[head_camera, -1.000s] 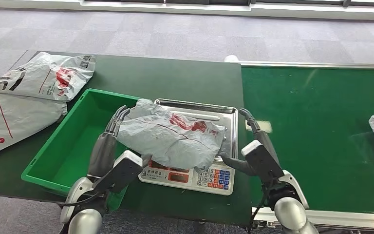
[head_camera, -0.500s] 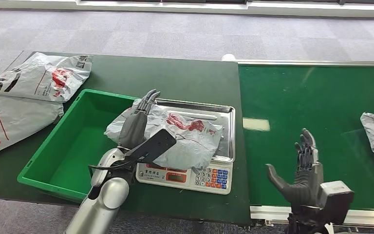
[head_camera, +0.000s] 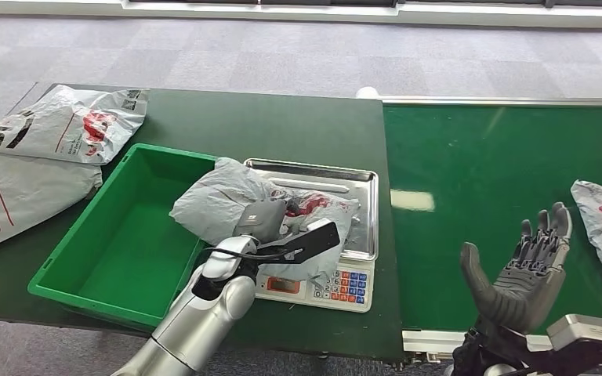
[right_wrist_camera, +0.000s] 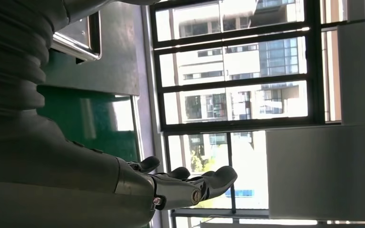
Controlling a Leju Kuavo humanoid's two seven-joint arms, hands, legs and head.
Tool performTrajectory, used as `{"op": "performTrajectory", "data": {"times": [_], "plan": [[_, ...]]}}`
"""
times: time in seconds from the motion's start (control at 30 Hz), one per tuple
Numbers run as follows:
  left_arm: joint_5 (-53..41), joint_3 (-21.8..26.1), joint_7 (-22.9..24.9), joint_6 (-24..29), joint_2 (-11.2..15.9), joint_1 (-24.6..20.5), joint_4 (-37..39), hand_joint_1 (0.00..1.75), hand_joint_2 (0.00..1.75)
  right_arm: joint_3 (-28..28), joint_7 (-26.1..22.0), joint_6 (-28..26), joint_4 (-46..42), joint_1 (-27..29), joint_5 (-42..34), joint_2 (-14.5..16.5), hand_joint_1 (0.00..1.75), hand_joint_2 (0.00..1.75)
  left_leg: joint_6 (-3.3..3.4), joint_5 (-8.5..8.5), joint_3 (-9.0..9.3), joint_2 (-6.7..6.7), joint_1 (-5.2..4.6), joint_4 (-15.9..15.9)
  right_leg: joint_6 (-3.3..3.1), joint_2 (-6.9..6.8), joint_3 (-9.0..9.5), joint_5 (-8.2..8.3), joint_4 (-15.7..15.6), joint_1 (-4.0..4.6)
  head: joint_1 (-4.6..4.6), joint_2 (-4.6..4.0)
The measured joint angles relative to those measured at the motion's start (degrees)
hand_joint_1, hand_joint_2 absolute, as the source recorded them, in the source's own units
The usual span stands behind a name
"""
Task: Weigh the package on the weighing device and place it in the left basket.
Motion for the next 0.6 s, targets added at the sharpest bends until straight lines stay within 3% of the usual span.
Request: {"op": "performTrajectory", "data": {"times": [0.4, 0.6], "plan": [[-3.55, 0.29, 0.77, -1.79, 0.05, -1.83, 4.32, 1.75, 1.75, 1.94, 0.60, -0.26, 0.14, -1.49, -0.20, -0.11, 0.00, 1.75, 0.00, 0.00, 0.03, -0.01, 0.02, -0.04, 0.00, 0.00, 0.08, -0.01, 0.02, 0.02, 0.01, 0.00], [2.11, 4.30, -2.60, 2.55, 1.14, 0.71, -4.27, 1.75, 1.75, 2.07, 0.87, -0.50, 0.64, -2.30, -1.18, -0.72, 0.00, 1.75, -0.03, 0.03, -0.02, -0.01, 0.01, -0.03, -0.02, 0.00, 0.01, 0.01, 0.05, 0.04, 0.01, 0.00]]}}
